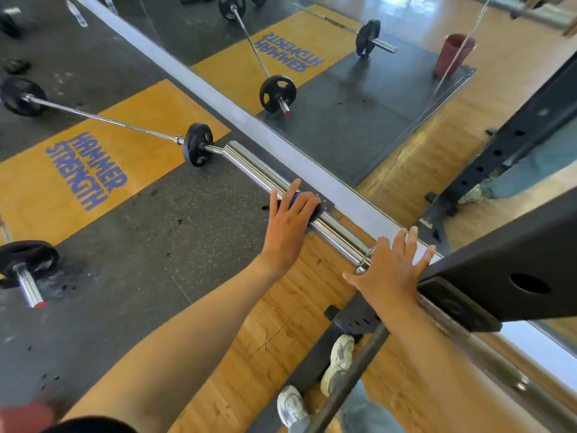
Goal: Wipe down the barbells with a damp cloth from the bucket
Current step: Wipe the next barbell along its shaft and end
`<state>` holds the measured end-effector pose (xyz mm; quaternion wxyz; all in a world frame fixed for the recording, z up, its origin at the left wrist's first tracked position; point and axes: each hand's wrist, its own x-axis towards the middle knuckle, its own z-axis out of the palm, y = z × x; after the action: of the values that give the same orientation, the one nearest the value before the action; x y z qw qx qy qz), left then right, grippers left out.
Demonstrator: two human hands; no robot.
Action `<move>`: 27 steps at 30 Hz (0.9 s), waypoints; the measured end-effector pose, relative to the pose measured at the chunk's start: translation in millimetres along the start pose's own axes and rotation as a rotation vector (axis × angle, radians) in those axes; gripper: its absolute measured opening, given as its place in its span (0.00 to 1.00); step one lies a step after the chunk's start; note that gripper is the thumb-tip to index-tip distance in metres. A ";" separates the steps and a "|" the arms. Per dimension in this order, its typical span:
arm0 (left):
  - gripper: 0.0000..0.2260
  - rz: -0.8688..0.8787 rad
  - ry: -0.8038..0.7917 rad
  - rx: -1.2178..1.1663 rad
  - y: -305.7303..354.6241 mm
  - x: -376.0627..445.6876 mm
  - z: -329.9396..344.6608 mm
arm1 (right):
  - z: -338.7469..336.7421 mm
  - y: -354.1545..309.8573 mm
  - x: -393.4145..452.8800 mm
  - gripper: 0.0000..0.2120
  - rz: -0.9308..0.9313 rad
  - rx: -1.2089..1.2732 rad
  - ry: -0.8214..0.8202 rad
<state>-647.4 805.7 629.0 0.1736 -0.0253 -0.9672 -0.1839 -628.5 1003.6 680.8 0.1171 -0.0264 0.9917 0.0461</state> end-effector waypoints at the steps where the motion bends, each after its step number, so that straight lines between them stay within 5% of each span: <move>1: 0.27 -0.043 0.024 -0.027 13.6 -5.9 4.6 | 3.3 -1.8 -3.1 0.41 0.000 0.027 0.048; 4: 0.28 0.023 0.007 -0.088 70.1 -35.1 27.0 | 3.3 -4.4 -5.2 0.41 0.001 0.052 0.069; 10: 0.39 0.156 -0.092 0.061 44.9 -31.5 18.3 | -28.6 14.9 15.5 0.60 -0.024 0.034 -0.332; 14: 0.32 -0.015 0.004 -0.021 37.9 -21.1 14.2 | -19.7 3.8 14.8 0.52 0.004 0.002 -0.239; 17: 0.35 0.171 -0.071 0.017 58.3 -35.3 20.8 | 0.1 -7.2 0.9 0.43 0.033 0.055 0.004; 20: 0.39 0.287 -0.101 0.049 43.9 -32.2 21.3 | 10.2 -9.9 -14.1 0.47 0.047 0.061 0.146; 27: 0.28 0.067 -0.015 0.094 -26.6 8.1 -0.5 | -18.9 8.5 15.9 0.66 0.054 -0.041 -0.202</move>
<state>-657.8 780.7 623.0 0.1732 -0.0508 -0.9747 -0.1319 -648.8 1009.6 696.1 0.2145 0.0025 0.9741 0.0719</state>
